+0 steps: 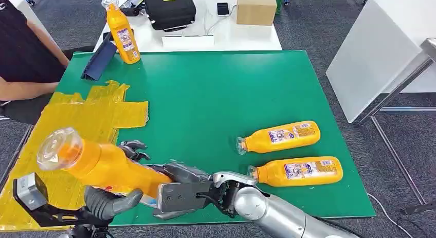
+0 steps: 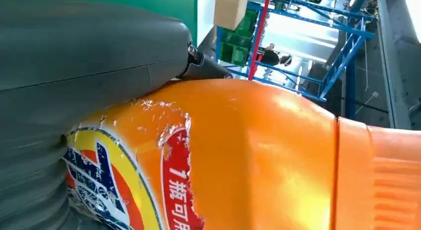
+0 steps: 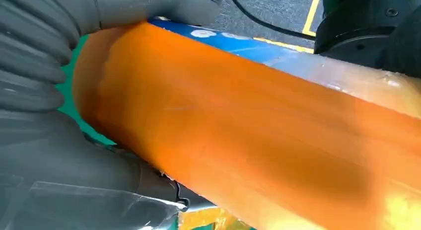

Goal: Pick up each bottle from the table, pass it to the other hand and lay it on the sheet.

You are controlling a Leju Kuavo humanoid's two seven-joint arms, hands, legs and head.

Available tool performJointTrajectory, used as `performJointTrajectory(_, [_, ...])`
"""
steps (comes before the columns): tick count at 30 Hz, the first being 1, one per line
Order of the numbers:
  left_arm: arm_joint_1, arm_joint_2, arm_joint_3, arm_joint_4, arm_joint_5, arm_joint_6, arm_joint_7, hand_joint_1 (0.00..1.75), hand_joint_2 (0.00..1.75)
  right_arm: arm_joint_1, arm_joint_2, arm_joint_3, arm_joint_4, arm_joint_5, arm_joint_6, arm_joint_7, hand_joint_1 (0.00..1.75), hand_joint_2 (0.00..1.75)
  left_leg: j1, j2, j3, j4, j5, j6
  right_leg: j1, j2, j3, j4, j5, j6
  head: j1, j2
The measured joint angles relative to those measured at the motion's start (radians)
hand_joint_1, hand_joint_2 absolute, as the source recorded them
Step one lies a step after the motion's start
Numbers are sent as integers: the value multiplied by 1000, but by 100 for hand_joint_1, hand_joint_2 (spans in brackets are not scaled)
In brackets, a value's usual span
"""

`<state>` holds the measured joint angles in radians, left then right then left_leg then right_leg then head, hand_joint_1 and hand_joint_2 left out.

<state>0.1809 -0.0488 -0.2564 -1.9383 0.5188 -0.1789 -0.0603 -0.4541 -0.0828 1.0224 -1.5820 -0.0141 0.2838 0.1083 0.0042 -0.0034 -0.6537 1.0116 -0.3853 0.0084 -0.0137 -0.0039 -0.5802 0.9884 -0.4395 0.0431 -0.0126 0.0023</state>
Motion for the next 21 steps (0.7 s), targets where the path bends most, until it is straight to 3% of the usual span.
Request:
performJointTrajectory(6, [0,1,-2,0,-9,-8,-10,175,175,9,-4,0,0,12,-16,-8,175,175,0,0,0,0,0,0,0,0,0,0,0,0,0,0])
performJointTrajectory(7, [1,1,-2,0,-30,-8,-19,175,175,21,-6,-4,-1,36,-30,-16,40,175,0,0,0,0,0,0,0,0,0,0,0,0,0,0])
performJointTrajectory(8, [2,1,-3,0,-88,1,-35,175,175,49,-11,-26,-13,78,-60,-20,0,175,0,0,0,0,0,0,0,0,0,0,0,0,1,0])
performJointTrajectory(9, [2,1,-5,0,-106,4,-40,175,175,72,-16,-47,-27,90,-70,-21,0,175,0,0,0,0,0,0,0,0,0,0,0,0,0,0])
performJointTrajectory(10, [2,1,-5,-1,-120,8,-43,175,175,75,-18,-50,-29,101,-76,-21,0,0,0,0,0,0,0,0,0,0,0,0,0,0,0,0])
performJointTrajectory(13, [0,1,-2,-8,-277,64,-73,175,175,114,-20,-79,-52,176,-127,-13,0,0,0,-1,0,0,0,0,0,-1,-1,0,0,0,0,0])
performJointTrajectory(21, [-21,37,137,63,-1108,292,-105,175,175,289,-112,-339,-291,289,-172,16,0,0,-1,-1,0,0,0,0,0,0,0,0,0,0,0,0])
